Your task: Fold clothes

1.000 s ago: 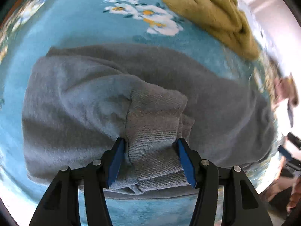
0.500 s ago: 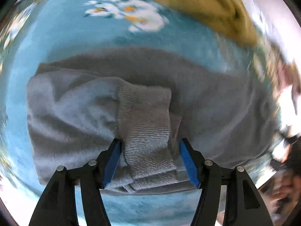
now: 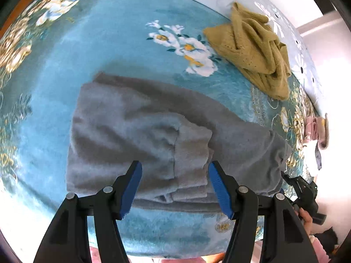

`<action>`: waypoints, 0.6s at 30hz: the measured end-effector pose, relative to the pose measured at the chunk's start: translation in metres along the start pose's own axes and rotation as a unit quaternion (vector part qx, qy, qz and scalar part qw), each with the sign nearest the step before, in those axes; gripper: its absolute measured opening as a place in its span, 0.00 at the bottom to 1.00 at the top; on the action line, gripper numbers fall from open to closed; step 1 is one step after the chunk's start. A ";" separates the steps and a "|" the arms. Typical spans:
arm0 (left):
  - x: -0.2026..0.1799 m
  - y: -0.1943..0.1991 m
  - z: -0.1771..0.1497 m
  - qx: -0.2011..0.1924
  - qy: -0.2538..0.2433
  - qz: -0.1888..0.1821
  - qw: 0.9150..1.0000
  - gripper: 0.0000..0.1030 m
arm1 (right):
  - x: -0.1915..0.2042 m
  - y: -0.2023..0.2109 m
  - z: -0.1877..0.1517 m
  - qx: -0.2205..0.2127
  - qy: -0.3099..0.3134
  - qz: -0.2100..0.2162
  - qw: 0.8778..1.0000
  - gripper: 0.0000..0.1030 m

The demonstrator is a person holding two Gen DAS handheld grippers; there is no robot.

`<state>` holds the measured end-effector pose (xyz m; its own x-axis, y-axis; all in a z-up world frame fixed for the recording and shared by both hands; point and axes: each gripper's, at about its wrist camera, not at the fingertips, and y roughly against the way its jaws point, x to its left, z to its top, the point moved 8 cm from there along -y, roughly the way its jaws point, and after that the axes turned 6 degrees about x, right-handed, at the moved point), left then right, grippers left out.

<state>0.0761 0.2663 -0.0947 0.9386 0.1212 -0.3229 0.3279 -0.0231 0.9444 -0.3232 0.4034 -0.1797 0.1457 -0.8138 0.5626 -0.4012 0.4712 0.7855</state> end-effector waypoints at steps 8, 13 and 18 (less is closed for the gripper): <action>0.049 0.026 -0.014 -0.004 0.028 -0.016 0.999 0.62 | 0.106 0.038 -0.053 -0.024 0.157 0.006 0.987 0.25; 0.094 0.054 -0.014 -0.020 0.047 -0.026 0.998 0.62 | 0.200 0.035 -0.131 -0.011 0.296 0.009 0.955 0.25; 0.140 0.075 -0.011 -0.037 0.070 -0.035 0.996 0.62 | 0.280 0.007 -0.231 0.023 0.432 0.003 0.902 0.25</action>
<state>0.2311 0.2923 -0.0681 0.8881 0.2573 -0.3808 0.3780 0.0625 0.9237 -0.0760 0.2575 0.0423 0.7858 -0.2330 0.5729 -0.4385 0.4434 0.7817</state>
